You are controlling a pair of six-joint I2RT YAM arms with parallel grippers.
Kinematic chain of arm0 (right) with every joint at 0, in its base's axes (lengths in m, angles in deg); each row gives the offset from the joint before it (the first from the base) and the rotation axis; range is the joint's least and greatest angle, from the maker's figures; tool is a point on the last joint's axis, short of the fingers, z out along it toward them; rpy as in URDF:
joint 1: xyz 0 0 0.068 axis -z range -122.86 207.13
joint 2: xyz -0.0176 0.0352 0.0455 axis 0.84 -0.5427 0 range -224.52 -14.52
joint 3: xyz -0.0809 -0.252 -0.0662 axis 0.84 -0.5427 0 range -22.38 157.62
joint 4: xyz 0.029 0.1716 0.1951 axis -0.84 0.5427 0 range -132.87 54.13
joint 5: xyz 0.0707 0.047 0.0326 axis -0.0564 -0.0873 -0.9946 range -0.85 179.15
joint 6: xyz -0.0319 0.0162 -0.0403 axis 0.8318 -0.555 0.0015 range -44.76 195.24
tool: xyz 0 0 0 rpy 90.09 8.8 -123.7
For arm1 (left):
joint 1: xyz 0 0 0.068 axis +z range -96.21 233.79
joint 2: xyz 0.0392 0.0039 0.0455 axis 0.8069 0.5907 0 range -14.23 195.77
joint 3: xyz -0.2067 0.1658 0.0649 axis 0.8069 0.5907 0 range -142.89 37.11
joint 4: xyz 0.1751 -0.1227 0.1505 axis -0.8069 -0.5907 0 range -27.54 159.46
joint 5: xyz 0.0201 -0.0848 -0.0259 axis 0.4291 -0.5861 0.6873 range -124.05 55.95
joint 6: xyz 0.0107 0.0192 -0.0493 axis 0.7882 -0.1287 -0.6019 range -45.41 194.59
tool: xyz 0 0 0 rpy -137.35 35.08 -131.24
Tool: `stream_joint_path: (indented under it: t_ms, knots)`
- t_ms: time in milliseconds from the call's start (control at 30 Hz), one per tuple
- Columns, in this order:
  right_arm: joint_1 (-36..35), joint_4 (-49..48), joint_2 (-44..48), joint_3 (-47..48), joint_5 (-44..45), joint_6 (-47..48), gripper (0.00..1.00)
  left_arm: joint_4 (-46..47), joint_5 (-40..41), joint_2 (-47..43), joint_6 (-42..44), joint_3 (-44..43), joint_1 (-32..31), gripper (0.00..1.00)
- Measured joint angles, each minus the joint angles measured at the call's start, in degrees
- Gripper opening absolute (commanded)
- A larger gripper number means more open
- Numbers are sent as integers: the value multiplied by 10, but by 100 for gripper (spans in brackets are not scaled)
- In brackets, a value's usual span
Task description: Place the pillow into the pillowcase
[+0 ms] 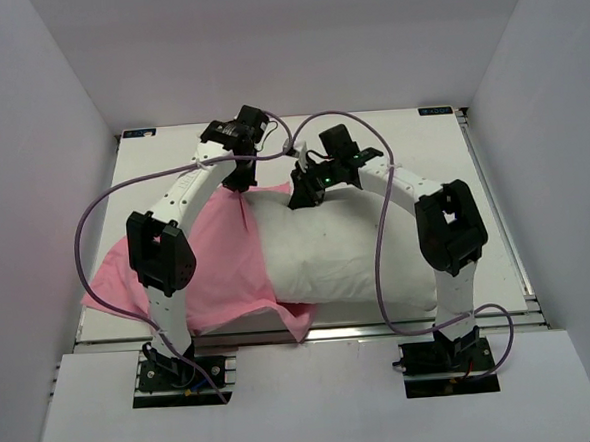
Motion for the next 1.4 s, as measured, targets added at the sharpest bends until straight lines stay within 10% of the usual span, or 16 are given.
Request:
stream_joint_path:
  t_ms: [100, 233, 367, 600, 1033, 1267, 1400]
  knots:
    - [-7, 15, -3, 9, -9, 6, 0, -2, 2, 0, 10, 0, -2, 9]
    - [-15, -5, 30, -26, 23, 6, 0, 8, 5, -7, 32, 1, -13, 74]
    - [-48, -66, 155, -137, 103, -5, 0, 25, 12, -26, 43, 2, -39, 98]
    - [-138, -124, 330, -243, 242, -18, 0, 17, 12, -78, 44, 2, -66, 97]
    - [-192, -149, 333, -276, 409, -41, 0, -35, 3, -322, -44, 174, -92, 95]
    - [-216, -149, 347, -278, 427, -41, 0, -14, 4, -295, -55, 190, -92, 94]
    - [-222, -149, 359, -287, 432, -42, 0, -4, 9, -253, -51, 183, -92, 77]
